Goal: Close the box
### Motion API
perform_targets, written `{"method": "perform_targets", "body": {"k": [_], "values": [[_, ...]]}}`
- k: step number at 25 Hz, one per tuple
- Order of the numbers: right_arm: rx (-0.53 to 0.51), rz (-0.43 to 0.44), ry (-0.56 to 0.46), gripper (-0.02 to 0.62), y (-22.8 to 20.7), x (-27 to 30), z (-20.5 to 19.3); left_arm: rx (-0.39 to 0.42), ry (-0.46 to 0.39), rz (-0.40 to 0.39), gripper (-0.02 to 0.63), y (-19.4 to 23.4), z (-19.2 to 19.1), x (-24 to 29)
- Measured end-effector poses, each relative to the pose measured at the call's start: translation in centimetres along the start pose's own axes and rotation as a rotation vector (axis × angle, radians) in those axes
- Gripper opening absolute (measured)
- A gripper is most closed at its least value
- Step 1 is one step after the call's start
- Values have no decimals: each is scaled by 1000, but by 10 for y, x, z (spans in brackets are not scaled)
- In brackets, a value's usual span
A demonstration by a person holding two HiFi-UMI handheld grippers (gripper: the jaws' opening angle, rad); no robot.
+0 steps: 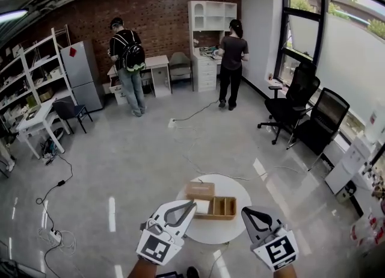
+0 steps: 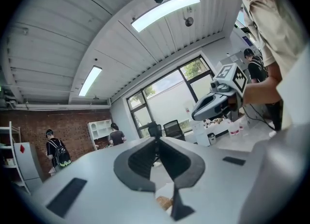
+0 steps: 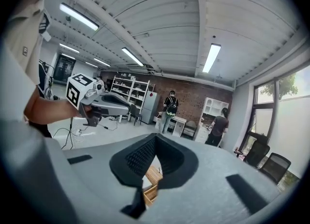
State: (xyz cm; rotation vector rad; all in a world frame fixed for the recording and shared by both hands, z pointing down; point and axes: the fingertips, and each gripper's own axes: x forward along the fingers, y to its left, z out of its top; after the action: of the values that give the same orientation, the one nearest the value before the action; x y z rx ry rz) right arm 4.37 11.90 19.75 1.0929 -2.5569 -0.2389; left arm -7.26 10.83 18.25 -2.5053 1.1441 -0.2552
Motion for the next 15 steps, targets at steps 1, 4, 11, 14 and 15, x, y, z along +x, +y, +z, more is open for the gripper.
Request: {"method": "perform_targets", "body": {"k": [1,4,11,14,15], "values": [[0,-5,2,-8,1,9,3,-5,-5,-4,25,8,-4,0],[-2,-21,-1,-8,1,29,12,-21,-16,-10,25,31,-17,0],[9,-36,17,-8,-5,63,11,-71,18,-23,25,58,-54,9],[18,-36,23,-8,-13,77,4,-83,42,-24,25,66,-70,15],[21,-34,25,-8,-16,82,1,-86,49,-24,25,68,-76,17]]}}
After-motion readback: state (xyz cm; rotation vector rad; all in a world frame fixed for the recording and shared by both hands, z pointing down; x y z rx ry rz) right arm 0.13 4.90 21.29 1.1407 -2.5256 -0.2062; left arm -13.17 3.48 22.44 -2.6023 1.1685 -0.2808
